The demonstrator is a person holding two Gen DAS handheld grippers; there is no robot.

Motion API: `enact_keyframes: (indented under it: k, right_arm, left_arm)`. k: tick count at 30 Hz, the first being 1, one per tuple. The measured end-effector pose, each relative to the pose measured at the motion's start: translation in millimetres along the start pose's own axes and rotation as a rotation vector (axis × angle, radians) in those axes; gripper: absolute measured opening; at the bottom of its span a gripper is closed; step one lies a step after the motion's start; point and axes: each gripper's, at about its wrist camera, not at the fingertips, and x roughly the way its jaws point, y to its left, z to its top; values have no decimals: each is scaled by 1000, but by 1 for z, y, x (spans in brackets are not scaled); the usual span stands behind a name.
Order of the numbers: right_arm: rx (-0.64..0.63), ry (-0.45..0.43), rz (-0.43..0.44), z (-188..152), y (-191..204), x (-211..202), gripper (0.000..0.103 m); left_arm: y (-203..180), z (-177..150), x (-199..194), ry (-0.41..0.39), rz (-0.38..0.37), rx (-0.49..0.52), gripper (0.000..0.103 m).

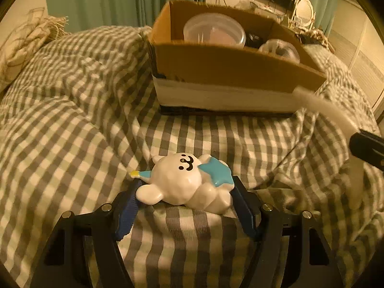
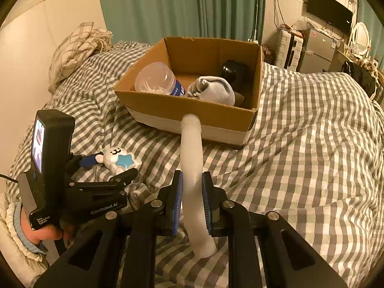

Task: Organize objects
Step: 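Grasp the white tube with the right tool while the left tool grasps the white bear figurine, then carry the figurine and tube into the cardboard box and release both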

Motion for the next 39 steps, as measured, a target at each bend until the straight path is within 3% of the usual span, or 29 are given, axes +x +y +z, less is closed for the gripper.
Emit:
enact_keyframes:
  k: [10, 17, 23, 30, 39]
  right_arm:
    - [-28, -98, 0, 17, 14, -49, 15]
    - [-67, -196, -25, 61, 14, -83, 15]
    - [-94, -247, -46, 106, 13, -88, 15]
    - [-112, -262, -54, 150, 7, -71, 15]
    - [-97, -230, -42, 185, -11, -18, 15]
  left_arm:
    - [-6, 24, -70, -131, -61, 20, 73]
    - [-13, 71, -111, -226, -86, 33, 73]
    - [-14, 118, -124, -310, -68, 36, 73]
    - [-15, 163, -118, -366, -70, 39, 73]
    - [-8, 195, -62, -320, -57, 12, 73]
